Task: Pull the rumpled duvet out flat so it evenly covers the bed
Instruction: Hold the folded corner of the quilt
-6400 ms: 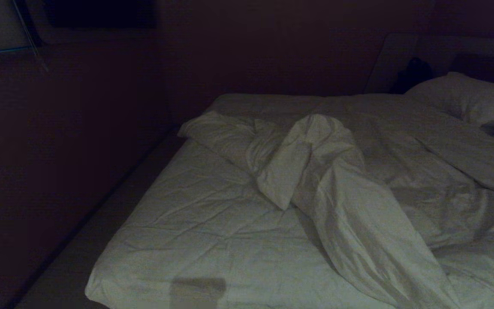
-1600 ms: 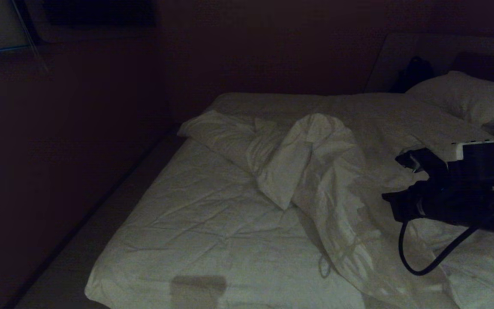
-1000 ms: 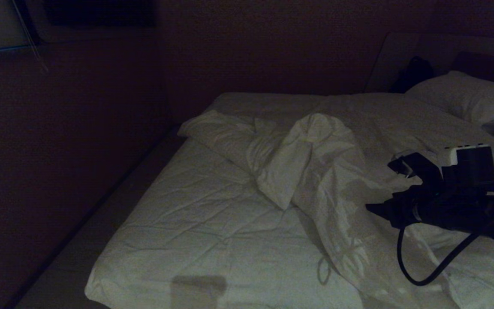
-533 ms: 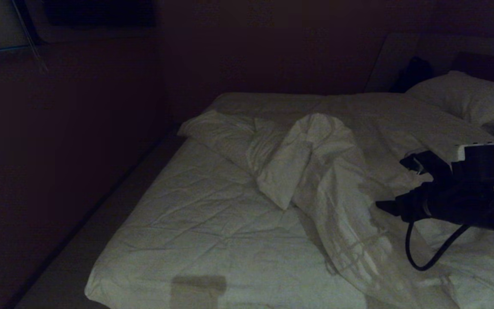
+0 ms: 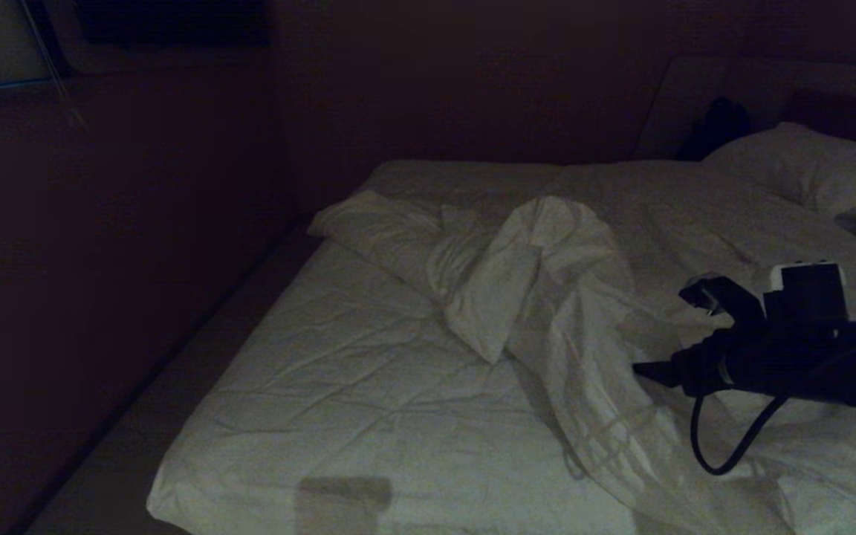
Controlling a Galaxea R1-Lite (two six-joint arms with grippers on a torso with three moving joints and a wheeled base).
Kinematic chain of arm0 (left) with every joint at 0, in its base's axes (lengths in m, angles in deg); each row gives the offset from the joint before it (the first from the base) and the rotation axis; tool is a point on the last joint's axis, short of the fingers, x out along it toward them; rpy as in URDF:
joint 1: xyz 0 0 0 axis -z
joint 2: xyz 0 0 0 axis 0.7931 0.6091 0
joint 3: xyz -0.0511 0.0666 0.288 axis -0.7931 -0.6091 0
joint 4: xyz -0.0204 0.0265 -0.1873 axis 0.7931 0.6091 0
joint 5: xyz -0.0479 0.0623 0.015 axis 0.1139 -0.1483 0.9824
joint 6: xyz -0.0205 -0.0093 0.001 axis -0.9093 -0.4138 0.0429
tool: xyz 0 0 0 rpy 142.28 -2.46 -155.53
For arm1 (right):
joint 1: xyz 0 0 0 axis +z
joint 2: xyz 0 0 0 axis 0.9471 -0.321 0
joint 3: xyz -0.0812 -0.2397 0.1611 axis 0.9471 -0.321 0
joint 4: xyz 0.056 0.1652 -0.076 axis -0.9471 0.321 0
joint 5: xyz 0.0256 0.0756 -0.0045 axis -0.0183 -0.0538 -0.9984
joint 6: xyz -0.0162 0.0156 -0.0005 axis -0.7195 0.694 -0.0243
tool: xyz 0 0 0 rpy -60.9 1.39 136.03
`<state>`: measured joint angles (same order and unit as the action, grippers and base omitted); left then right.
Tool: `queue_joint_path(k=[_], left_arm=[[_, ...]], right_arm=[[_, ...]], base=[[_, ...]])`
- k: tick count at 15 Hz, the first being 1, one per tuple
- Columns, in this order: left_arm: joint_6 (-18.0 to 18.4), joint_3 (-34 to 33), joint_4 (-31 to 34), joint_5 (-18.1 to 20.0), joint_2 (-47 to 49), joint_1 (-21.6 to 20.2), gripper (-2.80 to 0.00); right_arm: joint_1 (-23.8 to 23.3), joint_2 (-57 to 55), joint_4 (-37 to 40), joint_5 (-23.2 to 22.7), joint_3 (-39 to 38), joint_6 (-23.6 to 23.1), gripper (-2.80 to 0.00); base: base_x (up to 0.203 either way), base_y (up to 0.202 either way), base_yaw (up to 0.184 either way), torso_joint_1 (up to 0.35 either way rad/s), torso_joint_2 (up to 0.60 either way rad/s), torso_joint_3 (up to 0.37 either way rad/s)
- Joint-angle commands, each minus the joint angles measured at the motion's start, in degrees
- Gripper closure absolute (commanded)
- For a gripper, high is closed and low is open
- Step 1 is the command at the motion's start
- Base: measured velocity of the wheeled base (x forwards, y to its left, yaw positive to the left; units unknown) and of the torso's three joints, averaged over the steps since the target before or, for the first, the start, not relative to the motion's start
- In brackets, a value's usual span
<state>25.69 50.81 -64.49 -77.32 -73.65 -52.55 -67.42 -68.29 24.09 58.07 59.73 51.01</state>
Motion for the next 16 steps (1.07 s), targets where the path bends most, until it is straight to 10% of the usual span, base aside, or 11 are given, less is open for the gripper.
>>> queue_joint_path(k=[1, 16], left_arm=[[-0.04, 0.05, 0.01, -0.02, -0.01, -0.01, 0.00], [-0.04, -0.02, 0.01, -0.02, -0.01, -0.01, 0.00]], right_arm=[[0.01, -1.46, -0.08, -5.22, 0.11, 1.24, -2.80], [1.77, -5.58, -0.27, -11.98, 0.34, 6.34, -2.80]], base=[[0.000, 0.000, 0.000, 0.000, 0.00, 0.000], [0.000, 0.000, 0.000, 0.000, 0.00, 0.000]])
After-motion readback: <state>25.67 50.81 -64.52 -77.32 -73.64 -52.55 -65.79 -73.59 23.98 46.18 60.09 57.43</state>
